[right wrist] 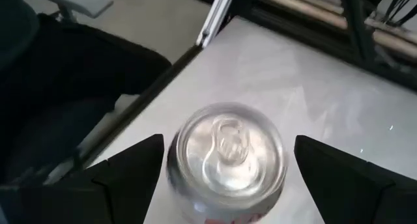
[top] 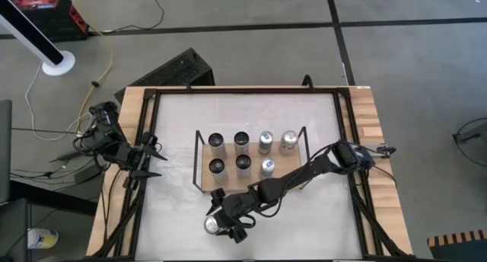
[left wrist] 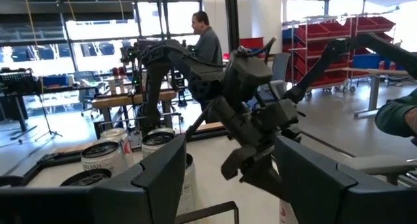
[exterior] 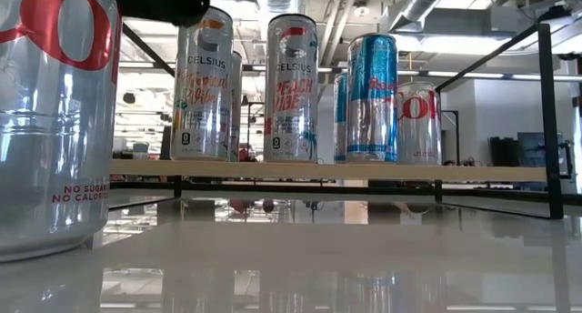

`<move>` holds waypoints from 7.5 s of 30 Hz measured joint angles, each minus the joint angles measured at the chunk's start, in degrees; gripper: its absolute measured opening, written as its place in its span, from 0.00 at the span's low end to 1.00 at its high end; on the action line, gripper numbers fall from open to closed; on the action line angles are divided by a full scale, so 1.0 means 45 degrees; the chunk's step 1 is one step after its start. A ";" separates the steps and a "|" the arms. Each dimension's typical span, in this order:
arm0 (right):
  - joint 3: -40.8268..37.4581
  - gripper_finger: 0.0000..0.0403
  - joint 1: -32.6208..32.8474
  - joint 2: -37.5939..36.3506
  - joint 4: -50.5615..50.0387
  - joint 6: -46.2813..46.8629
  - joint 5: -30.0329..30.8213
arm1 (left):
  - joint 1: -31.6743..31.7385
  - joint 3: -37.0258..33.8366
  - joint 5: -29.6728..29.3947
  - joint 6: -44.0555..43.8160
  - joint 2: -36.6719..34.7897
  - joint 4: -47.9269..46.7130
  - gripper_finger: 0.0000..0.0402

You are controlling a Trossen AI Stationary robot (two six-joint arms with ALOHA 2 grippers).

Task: Place canned beverage on shelf
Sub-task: Put the red-silver soda can on the shelf aligned with the other red-silver soda can, then return to Home Position

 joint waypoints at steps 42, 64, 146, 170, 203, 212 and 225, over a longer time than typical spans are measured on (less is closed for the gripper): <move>0.0013 0.69 0.0641 -0.3654 -0.5683 0.1038 -0.0439 | -0.0002 0.0000 0.0015 -0.0390 -0.0001 -0.0029 0.55; -0.1522 0.69 0.2584 -0.7837 -1.2219 0.5505 0.5385 | -0.0004 0.0000 0.0017 -0.0493 0.0000 -0.0063 0.55; -0.9570 0.80 -0.0116 -1.5422 -0.6481 0.4275 0.6672 | 0.0000 0.0005 -0.2961 -0.0599 0.0000 -0.0539 0.55; -1.4805 0.04 -0.1244 -2.3018 -0.4920 0.3376 0.7453 | 0.4381 0.0583 -0.3842 0.1750 -0.0005 0.1200 0.55; -2.0439 0.05 -0.2285 -2.8083 -0.1632 0.4006 0.4931 | 0.8966 -0.1069 0.5076 -0.4028 -0.0001 -0.1671 0.55; -2.1089 0.04 -0.2297 -2.8085 -0.1318 0.4185 0.4656 | 0.8966 -0.1069 0.6674 -0.3925 -0.0005 -0.1613 0.55; -2.1135 0.05 -0.2293 -2.8085 -0.1435 0.4681 0.3906 | 0.8966 -0.1069 0.7011 -0.4646 -0.0005 -0.2192 0.55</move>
